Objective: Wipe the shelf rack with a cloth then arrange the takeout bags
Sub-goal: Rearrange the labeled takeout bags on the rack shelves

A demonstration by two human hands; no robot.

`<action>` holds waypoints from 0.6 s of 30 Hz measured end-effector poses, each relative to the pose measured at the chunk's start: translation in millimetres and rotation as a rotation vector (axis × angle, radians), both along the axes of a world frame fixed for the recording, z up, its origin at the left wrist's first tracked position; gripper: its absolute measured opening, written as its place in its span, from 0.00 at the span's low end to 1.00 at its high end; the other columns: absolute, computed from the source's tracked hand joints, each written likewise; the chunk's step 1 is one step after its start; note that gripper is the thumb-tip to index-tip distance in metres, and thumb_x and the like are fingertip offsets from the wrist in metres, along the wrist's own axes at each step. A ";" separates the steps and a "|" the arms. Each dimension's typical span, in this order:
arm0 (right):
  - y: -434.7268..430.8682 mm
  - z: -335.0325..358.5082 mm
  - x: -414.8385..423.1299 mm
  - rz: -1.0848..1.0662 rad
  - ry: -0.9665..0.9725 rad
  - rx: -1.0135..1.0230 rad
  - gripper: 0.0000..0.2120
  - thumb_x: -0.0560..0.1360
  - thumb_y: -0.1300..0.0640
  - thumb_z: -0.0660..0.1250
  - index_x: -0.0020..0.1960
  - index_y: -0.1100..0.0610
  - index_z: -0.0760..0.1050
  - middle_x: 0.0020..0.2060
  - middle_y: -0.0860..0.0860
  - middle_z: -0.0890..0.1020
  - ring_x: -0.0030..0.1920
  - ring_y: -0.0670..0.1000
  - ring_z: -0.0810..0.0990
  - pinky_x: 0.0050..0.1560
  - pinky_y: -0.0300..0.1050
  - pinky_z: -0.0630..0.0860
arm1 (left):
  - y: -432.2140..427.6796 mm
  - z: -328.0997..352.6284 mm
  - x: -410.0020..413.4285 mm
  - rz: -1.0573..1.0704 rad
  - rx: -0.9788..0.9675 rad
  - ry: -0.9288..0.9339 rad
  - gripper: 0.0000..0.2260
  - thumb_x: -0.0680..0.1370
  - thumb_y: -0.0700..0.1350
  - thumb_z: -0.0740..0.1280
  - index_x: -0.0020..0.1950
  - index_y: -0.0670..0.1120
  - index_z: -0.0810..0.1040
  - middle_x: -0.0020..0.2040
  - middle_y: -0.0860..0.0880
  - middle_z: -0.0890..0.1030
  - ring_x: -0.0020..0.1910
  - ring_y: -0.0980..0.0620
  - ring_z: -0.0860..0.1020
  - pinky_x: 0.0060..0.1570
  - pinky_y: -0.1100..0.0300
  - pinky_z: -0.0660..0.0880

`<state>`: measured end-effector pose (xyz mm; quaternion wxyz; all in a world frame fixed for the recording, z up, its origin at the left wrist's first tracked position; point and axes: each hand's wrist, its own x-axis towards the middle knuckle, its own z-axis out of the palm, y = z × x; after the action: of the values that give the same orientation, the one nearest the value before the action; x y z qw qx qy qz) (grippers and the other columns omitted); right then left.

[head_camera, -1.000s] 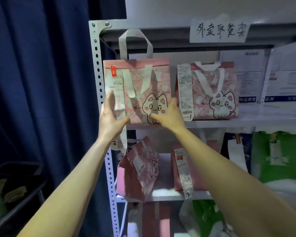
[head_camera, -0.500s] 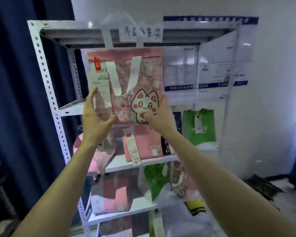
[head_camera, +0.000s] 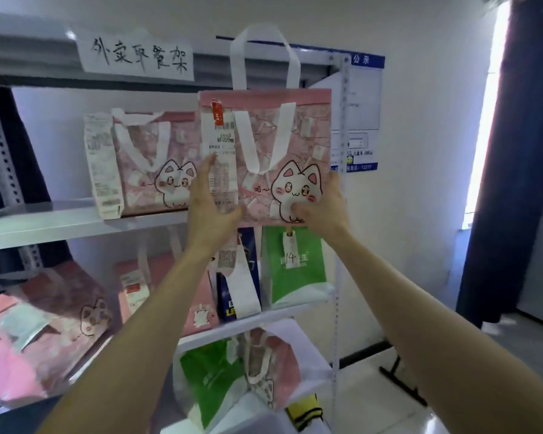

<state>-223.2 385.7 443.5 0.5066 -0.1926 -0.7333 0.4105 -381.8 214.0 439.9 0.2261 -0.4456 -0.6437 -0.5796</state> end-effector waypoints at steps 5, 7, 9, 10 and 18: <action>65.9 22.6 -28.1 -0.005 0.010 0.017 0.34 0.71 0.63 0.80 0.66 0.47 0.63 0.53 0.39 0.77 0.49 0.37 0.77 0.33 0.29 0.76 | 70.6 14.2 -30.8 0.011 0.003 -0.015 0.48 0.74 0.44 0.82 0.85 0.64 0.57 0.84 0.57 0.62 0.79 0.61 0.60 0.79 0.50 0.57; 91.6 29.9 -43.5 -0.015 0.005 0.015 0.33 0.72 0.61 0.80 0.65 0.47 0.63 0.52 0.37 0.75 0.48 0.38 0.77 0.42 0.36 0.80 | 92.9 18.2 -43.2 0.016 0.008 -0.026 0.48 0.74 0.44 0.82 0.85 0.63 0.57 0.84 0.56 0.63 0.77 0.61 0.61 0.77 0.54 0.57; 116.2 34.7 -59.2 -0.013 0.002 0.037 0.36 0.72 0.61 0.80 0.70 0.47 0.62 0.56 0.39 0.76 0.49 0.38 0.76 0.51 0.43 0.82 | 114.6 21.9 -55.6 0.031 0.011 -0.035 0.48 0.74 0.43 0.82 0.85 0.61 0.58 0.84 0.55 0.63 0.78 0.61 0.61 0.77 0.55 0.56; 129.8 36.7 -67.7 0.001 0.005 0.061 0.42 0.72 0.62 0.80 0.76 0.46 0.59 0.62 0.42 0.77 0.51 0.38 0.76 0.50 0.41 0.81 | 128.1 24.2 -62.8 0.045 0.014 -0.038 0.48 0.74 0.43 0.82 0.85 0.60 0.58 0.84 0.54 0.63 0.78 0.60 0.61 0.77 0.54 0.56; 210.1 44.1 -116.5 0.097 -0.018 0.233 0.52 0.72 0.69 0.74 0.84 0.36 0.55 0.74 0.51 0.69 0.63 0.48 0.70 0.38 0.22 0.69 | 201.0 33.6 -96.8 0.154 0.022 -0.037 0.49 0.72 0.42 0.83 0.86 0.57 0.58 0.82 0.52 0.66 0.78 0.57 0.64 0.79 0.52 0.63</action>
<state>-339.7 595.8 487.6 0.4987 -0.1004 -0.7890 0.3446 -478.7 414.9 473.5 0.2630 -0.3816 -0.6738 -0.5755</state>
